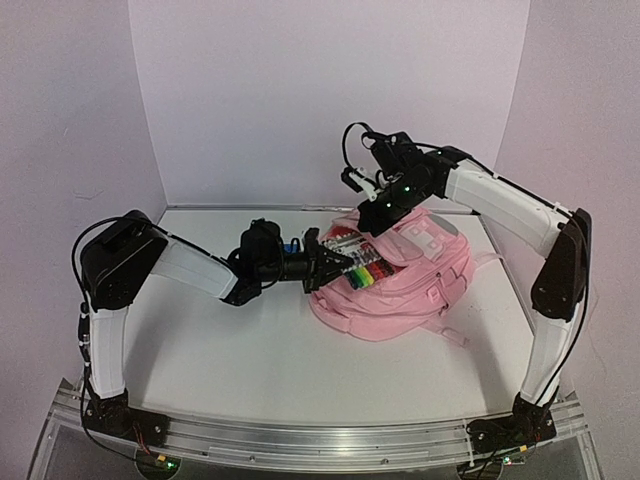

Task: Pack the student bag
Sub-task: Place the stationery in the student bag.

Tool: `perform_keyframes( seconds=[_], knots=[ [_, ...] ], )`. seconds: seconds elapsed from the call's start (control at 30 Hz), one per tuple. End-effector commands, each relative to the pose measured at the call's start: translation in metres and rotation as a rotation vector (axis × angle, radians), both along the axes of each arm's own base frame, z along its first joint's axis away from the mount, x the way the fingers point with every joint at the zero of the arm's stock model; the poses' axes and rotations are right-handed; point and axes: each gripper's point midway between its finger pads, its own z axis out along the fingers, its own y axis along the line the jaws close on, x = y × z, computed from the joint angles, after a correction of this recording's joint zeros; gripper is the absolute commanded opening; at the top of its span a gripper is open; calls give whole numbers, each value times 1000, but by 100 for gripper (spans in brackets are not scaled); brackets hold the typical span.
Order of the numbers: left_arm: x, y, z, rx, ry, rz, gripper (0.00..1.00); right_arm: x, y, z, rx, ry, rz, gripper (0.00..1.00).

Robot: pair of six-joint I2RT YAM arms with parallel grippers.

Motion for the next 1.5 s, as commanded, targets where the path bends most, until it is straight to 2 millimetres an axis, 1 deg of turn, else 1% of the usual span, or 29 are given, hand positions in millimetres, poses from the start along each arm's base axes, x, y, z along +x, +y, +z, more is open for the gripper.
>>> perform_keyframes(
  seconds=[0.0,0.1,0.17,0.23,0.33,0.37,0.4,0.47,0.53,0.57,0.67,0.73,0.77,0.8,0.87,0.97,1.1,1.17,1.27,1.33,1.47],
  knots=[
    [12,3,33,-23,-88,24,0,-30,34,51,199,-48,164,0],
    [32,8,31,-3,-79,104,0,-42,37,50,228,-12,202,0],
    [48,-1,28,41,-75,131,0,-47,40,50,252,13,212,0],
    [62,-12,21,84,-68,143,2,-48,43,52,273,33,208,0],
    [80,-21,13,78,-66,203,3,-46,47,54,294,45,198,0],
    [84,-24,10,70,-63,219,6,-44,48,54,299,51,192,0],
    [87,-26,9,62,-61,225,10,-43,49,55,306,55,185,0],
    [87,-31,9,60,-63,225,21,-39,49,56,312,58,171,0],
    [82,-30,11,78,-74,232,33,-32,47,55,313,58,152,0],
    [79,-28,14,97,-82,241,40,-28,45,55,316,58,139,0],
    [70,-15,18,186,-97,272,55,-15,41,55,329,63,107,0],
    [66,-4,20,254,-103,300,58,-9,37,56,339,67,90,0],
    [62,3,15,307,-90,309,60,-6,36,56,342,69,85,0],
    [59,8,14,339,-89,318,63,-5,35,55,345,70,81,0],
    [52,16,6,421,-77,316,65,-4,35,55,346,74,81,0],
    [42,26,0,521,-66,308,65,-5,33,53,344,78,85,0],
    [33,33,-2,609,-72,282,64,-8,33,52,345,86,96,0],
    [29,31,-5,611,-68,252,57,-9,33,53,348,87,100,0],
    [27,24,-7,582,-67,225,47,-11,35,55,357,91,109,0],
    [32,15,-5,566,-99,207,40,-15,36,55,367,105,120,0],
    [43,-17,2,514,-169,136,26,-22,35,49,371,135,130,0]
  ],
)
